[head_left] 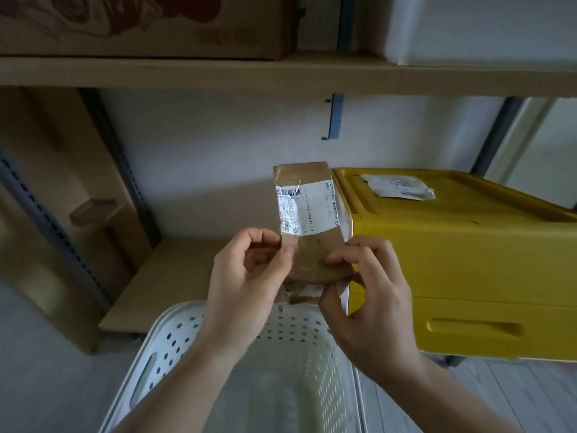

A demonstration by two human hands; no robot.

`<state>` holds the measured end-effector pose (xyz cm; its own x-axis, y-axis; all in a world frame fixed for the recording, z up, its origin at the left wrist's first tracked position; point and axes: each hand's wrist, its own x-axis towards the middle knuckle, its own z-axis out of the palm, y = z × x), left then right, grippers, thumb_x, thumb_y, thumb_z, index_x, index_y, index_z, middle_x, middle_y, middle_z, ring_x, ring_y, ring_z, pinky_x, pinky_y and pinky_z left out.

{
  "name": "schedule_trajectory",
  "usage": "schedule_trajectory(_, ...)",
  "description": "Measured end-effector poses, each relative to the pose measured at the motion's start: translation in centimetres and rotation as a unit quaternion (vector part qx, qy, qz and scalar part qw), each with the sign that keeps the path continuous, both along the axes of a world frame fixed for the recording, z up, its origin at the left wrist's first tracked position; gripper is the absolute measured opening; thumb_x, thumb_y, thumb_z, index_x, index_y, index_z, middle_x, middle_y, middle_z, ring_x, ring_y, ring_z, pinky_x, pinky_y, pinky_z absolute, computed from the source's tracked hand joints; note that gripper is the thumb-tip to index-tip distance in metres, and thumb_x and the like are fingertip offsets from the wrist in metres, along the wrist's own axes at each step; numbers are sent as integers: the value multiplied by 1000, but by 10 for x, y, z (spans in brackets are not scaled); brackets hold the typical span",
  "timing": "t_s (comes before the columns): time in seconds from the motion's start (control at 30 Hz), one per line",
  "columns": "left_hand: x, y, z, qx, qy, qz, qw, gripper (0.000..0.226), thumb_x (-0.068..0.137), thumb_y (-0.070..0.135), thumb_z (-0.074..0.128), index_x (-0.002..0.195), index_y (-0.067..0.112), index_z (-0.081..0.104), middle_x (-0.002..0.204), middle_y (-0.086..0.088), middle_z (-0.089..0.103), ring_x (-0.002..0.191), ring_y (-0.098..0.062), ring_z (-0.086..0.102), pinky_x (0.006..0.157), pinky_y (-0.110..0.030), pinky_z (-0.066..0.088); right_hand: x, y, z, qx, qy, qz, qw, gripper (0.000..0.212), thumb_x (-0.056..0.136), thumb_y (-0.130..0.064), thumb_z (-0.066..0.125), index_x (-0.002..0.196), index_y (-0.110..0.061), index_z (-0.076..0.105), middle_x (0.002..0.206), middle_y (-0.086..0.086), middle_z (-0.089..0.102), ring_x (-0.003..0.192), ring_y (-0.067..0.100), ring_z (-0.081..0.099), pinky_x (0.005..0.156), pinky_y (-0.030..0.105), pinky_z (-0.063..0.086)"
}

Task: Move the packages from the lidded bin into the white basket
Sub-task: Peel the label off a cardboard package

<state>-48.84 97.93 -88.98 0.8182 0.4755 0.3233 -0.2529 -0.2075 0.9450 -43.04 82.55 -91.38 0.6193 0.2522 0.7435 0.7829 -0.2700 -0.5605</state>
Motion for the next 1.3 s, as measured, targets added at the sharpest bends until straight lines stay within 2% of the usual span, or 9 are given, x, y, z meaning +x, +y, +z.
schedule_trajectory(0.17, 29, 31, -33, 36, 66, 56, 996, 4, 91, 19, 75, 93, 20, 71, 82, 9, 75, 73, -4, 70, 67, -20, 56, 20, 29, -35, -74, 70, -18, 995, 33, 76, -10, 70, 108, -14, 66, 110, -5, 52, 95, 5, 54, 81, 17, 51)
schedule_trajectory(0.3, 57, 60, -72, 2, 128, 79, 989, 6, 92, 21, 74, 98, 21, 73, 89, 7, 76, 86, -6, 72, 81, -32, 61, 40, 60, -60, -140, 123, -45, 981, 36, 80, -2, 73, 112, -17, 66, 115, -4, 53, 96, 11, 58, 86, 26, 54)
schedule_trajectory(0.43, 88, 81, -100, -27, 176, 102, 979, 7, 88, 23, 77, 93, 28, 73, 92, 10, 76, 92, -9, 72, 84, -32, 60, 67, 98, -87, -158, 172, -45, 971, 27, 86, -1, 69, 109, -14, 67, 111, -4, 49, 91, 15, 55, 77, 4, 41)
schedule_trajectory(0.57, 113, 98, -124, -16, 257, 98, 961, 5, 90, 24, 73, 89, 28, 74, 88, 6, 75, 90, -17, 73, 84, -37, 62, 96, 131, -115, -191, 245, -70, 948, 23, 91, -3, 63, 111, -14, 65, 113, 3, 51, 90, 12, 44, 68, 2, 36)
schedule_trajectory(0.67, 130, 109, -143, -3, 298, 76, 952, 14, 90, 16, 68, 88, 27, 76, 88, 3, 78, 87, -17, 74, 81, -37, 63, 113, 145, -134, -256, 288, -93, 918, 30, 86, 1, 60, 108, -18, 66, 108, -2, 57, 93, 15, 52, 71, 11, 43)
schedule_trajectory(0.77, 143, 118, -163, 2, 357, 50, 933, 12, 85, 13, 75, 82, 24, 77, 85, 0, 78, 85, -18, 75, 81, -38, 63, 125, 152, -151, -280, 325, -107, 897, 34, 78, 6, 57, 96, -22, 67, 105, 0, 62, 91, 19, 61, 73, 34, 56)
schedule_trajectory(0.9, 149, 126, -188, -7, 408, 45, 912, 5, 78, 18, 83, 81, 19, 80, 79, -2, 78, 80, -20, 76, 79, -40, 65, 129, 160, -170, -312, 347, -107, 878, 28, 88, 4, 58, 111, -11, 66, 114, 5, 54, 90, 19, 49, 74, 28, 42)
schedule_trajectory(1.1, 158, 128, -205, 43, 438, 48, 897, 19, 82, 4, 68, 77, 15, 82, 78, -5, 78, 70, -18, 71, 65, -35, 63, 133, 161, -184, -285, 418, -85, 859, 39, 88, -3, 67, 126, -12, 66, 125, 8, 62, 113, 25, 62, 93, 32, 57)
schedule_trajectory(1.3, 157, 125, -199, 92, 437, 54, 893, 23, 92, 7, 58, 79, 19, 73, 79, 2, 68, 65, -10, 56, 62, -27, 49, 129, 157, -175, -315, 421, -52, 849, 49, 85, -2, 63, 134, -13, 60, 129, 11, 56, 112, 29, 61, 92, 33, 57)
